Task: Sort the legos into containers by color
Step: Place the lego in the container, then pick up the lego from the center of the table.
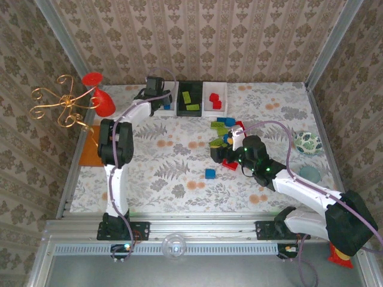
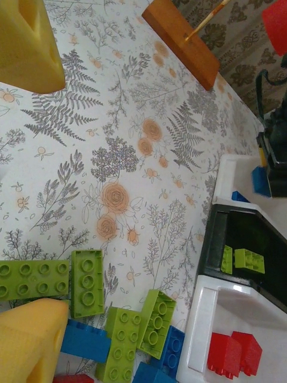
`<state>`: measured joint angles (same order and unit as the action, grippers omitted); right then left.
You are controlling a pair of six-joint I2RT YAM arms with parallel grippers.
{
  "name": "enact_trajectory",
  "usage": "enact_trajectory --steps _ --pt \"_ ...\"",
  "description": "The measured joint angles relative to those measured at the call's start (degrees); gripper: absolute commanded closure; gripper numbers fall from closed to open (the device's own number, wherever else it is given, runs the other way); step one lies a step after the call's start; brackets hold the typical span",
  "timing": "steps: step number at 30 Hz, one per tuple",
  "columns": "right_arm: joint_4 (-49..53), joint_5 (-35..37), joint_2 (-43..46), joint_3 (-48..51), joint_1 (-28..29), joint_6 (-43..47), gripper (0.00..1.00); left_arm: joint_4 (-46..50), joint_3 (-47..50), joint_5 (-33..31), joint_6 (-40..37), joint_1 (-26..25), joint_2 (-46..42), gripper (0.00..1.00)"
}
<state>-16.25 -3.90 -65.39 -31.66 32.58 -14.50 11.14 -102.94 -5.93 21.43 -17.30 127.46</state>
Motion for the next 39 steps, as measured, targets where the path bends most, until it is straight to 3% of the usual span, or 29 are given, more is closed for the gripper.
enact_trajectory --steps 5,10,13,17,20,27,34,39 --pt "0.07 0.68 0.0 0.0 0.02 0.52 0.1 0.55 3.28 2.14 -0.98 -0.02 -4.5 0.2" --pt "1.53 5.03 0.68 0.0 0.11 0.96 0.08 -2.91 23.54 6.43 -2.43 -3.1 -22.86 0.18" --pt "4.2 10.23 2.49 0.0 -0.42 0.83 0.07 -4.68 34.95 8.13 -2.89 -10.05 -33.64 0.17" --pt "7.48 14.91 7.28 0.02 -5.01 -1.03 0.07 -5.07 46.58 7.93 -0.31 -23.61 -41.7 0.17" --pt "7.89 17.57 12.11 1.07 -8.76 -2.84 0.07 -3.87 50.69 7.19 3.61 -31.82 -42.07 0.18" --pt "9.22 20.48 17.2 2.64 -9.86 -4.17 0.07 -2.08 49.7 3.52 12.26 -43.5 -34.77 0.14" --pt "9.2 19.96 15.67 2.71 -9.88 -5.31 0.07 0.96 44.02 -1.55 13.79 -45.24 -26.43 0.17" --pt "9.18 19.76 15.06 2.71 -9.88 -5.46 0.07 1.29 40.72 -2.29 14.1 -45.27 -22.45 0.3"
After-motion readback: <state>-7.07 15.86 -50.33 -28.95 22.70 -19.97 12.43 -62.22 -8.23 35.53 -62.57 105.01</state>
